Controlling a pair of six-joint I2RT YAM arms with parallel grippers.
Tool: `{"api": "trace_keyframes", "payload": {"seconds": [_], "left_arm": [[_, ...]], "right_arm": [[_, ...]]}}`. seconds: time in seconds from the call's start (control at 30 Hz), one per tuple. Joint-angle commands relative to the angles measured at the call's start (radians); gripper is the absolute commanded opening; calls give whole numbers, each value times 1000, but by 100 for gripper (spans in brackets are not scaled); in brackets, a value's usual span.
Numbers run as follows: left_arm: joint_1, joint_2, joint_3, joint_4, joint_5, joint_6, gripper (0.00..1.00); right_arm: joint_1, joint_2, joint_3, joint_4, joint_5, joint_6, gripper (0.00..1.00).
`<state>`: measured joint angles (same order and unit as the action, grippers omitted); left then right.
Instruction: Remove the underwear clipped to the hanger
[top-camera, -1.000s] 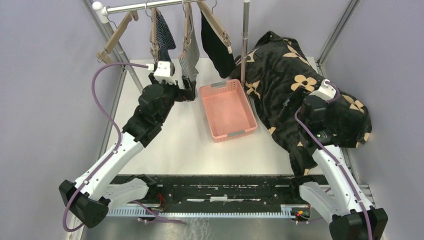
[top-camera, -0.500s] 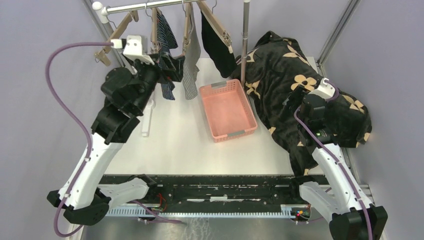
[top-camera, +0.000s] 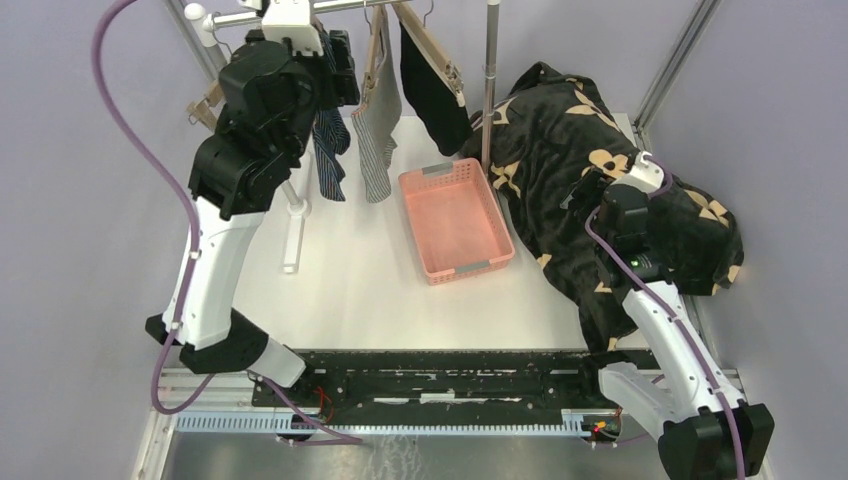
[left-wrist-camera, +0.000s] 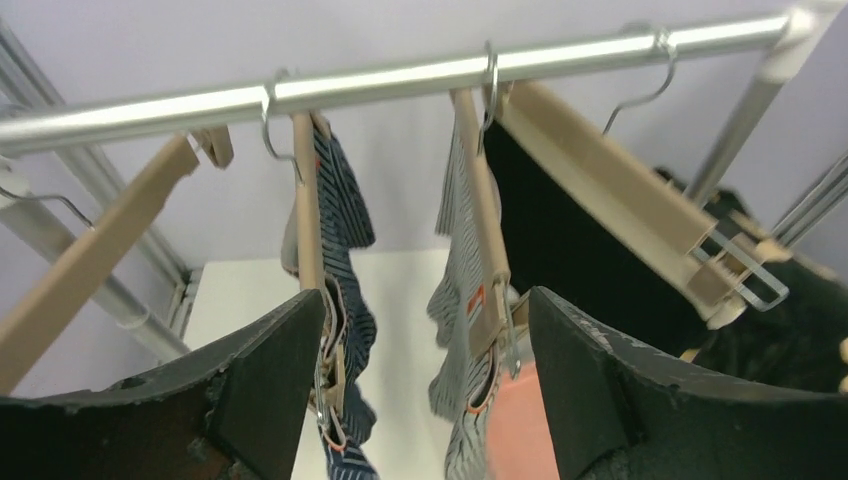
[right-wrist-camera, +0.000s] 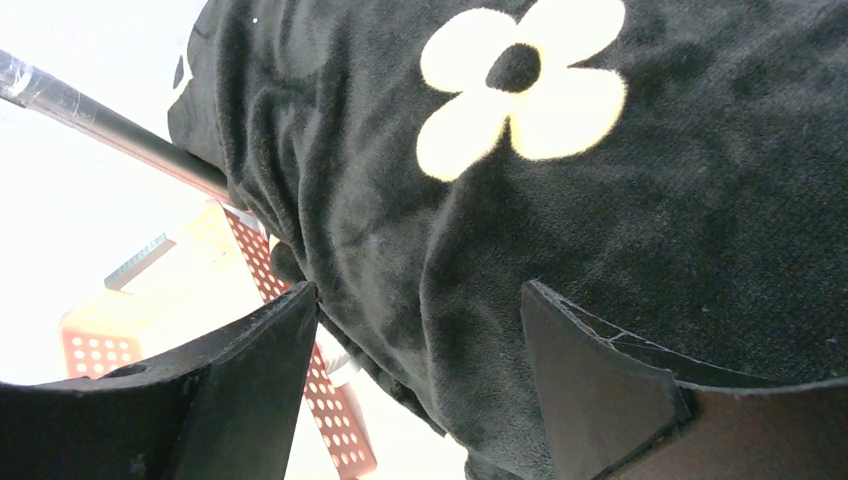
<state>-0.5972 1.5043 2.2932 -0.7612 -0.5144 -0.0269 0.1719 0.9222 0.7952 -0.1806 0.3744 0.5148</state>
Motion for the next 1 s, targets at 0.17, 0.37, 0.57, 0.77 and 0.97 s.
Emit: {"api": "trace_keyframes", "payload": {"seconds": [0.17,0.37,0.57,0.77,0.97], "left_arm": [[24,-31,-31,-73,-120,62,77],[125,-56,-108,-16,-19,29,77],[297,3,-82,-30,170,-12,75],[328,64,-24,-30,286,-11,76],[340,73,-51,3,322,-22,76]], "right_arm": [[2,24,48,47,-51,5,82],[2,46,55,53,-90,5,81],[2,72,68,54,-128,0,80],[2,86,69,73,-168,-4,79],[3,103,70,83,-194,-5,78]]}}
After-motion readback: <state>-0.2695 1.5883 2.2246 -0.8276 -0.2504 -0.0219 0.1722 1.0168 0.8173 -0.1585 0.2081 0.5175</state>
